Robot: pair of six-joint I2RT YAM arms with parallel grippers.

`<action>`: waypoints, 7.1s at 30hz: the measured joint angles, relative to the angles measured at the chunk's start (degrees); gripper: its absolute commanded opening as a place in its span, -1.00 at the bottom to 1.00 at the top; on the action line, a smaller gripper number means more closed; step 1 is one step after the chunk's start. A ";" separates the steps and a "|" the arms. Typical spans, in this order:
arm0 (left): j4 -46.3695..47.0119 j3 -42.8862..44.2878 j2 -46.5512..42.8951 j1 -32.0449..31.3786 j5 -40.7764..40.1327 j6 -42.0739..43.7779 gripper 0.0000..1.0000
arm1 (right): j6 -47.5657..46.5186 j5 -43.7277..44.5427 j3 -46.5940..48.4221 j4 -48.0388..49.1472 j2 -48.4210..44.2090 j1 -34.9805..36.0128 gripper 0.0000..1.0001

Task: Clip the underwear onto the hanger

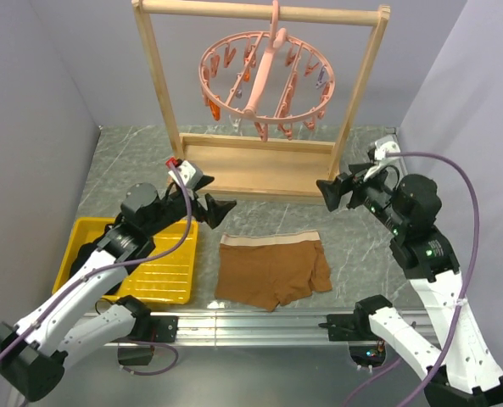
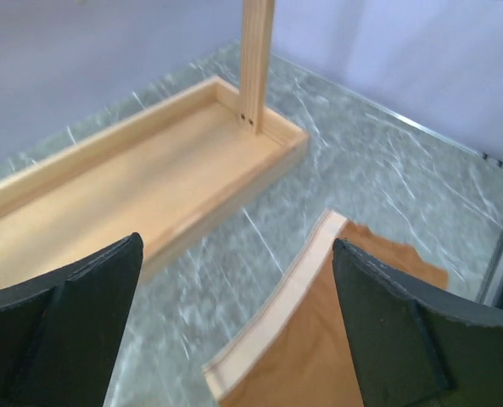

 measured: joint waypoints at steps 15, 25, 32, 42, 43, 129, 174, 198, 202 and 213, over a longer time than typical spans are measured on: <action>34.03 -2.89 15.04 0.04 -1.60 2.95 0.59 | 9.51 -10.54 12.81 -0.92 17.25 0.83 0.94; 42.73 -1.51 23.08 -9.14 -9.51 3.85 0.03 | 13.57 -8.17 15.21 -0.04 18.99 1.16 0.83; 47.06 3.61 29.68 -11.54 -15.85 3.96 0.07 | 14.69 -8.83 15.43 1.95 18.78 1.42 0.68; 50.62 10.16 37.00 -11.87 -19.06 3.85 0.06 | 17.44 -9.46 15.26 7.82 18.69 3.85 0.35; 50.62 10.23 37.22 -11.87 -19.30 3.87 0.07 | 17.59 -9.44 15.21 8.35 18.69 4.26 0.32; 54.03 9.31 37.97 -14.56 -19.17 6.95 0.08 | 32.74 23.85 14.29 20.65 31.10 15.96 -1.00; 52.30 14.58 40.57 -11.52 -16.44 2.73 -0.99 | 15.56 6.45 2.21 31.56 23.56 10.86 0.15; 61.77 11.61 41.35 -10.80 -12.24 3.93 -0.99 | 27.85 -15.04 4.22 35.54 27.28 5.92 0.40; 61.88 11.26 41.35 -10.49 -11.91 3.93 -0.99 | 26.56 -12.39 4.81 35.56 27.76 6.78 0.40; 61.83 11.26 41.35 -10.43 -11.39 3.96 -0.99 | 22.47 -8.00 5.62 35.65 27.61 8.52 0.39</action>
